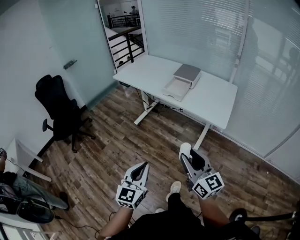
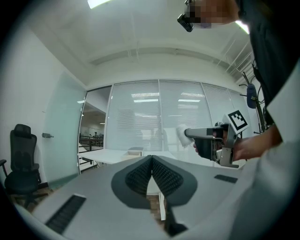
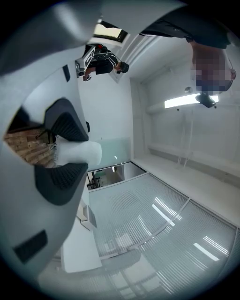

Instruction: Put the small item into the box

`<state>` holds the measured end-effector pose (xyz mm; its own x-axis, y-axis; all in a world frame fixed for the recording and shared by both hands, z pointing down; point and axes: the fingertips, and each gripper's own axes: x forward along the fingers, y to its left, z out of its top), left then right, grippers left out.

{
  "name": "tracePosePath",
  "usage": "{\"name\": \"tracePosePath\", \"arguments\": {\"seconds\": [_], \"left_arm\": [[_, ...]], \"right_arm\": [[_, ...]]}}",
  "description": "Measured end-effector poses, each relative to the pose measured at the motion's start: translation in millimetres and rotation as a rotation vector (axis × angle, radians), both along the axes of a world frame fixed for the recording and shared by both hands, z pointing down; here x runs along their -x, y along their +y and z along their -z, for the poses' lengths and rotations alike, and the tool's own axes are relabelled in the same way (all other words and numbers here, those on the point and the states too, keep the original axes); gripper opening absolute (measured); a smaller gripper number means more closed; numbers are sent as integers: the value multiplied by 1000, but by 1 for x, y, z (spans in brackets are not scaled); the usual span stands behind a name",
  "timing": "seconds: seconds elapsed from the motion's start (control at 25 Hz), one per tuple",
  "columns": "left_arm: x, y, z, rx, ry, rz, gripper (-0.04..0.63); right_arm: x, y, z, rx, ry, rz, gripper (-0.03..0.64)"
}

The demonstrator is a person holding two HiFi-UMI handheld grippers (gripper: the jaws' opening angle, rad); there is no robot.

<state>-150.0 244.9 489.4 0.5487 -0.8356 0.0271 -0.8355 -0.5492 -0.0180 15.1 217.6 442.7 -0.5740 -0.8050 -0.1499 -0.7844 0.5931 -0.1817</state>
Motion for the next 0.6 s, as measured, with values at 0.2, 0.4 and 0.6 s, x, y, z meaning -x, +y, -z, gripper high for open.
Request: {"name": "tracePosePath", "arguments": {"seconds": [0.2, 0.4, 0.6], "left_arm": [[0, -38, -2, 1, -10, 8, 14], [2, -82, -1, 5, -7, 17, 13], [-7, -130, 0, 7, -7, 23, 13]], "right_arm": [[7, -41, 1, -18, 16, 29, 156], [12, -85, 5, -32, 12, 43, 156], [8, -134, 3, -26, 38, 56, 158]]}}
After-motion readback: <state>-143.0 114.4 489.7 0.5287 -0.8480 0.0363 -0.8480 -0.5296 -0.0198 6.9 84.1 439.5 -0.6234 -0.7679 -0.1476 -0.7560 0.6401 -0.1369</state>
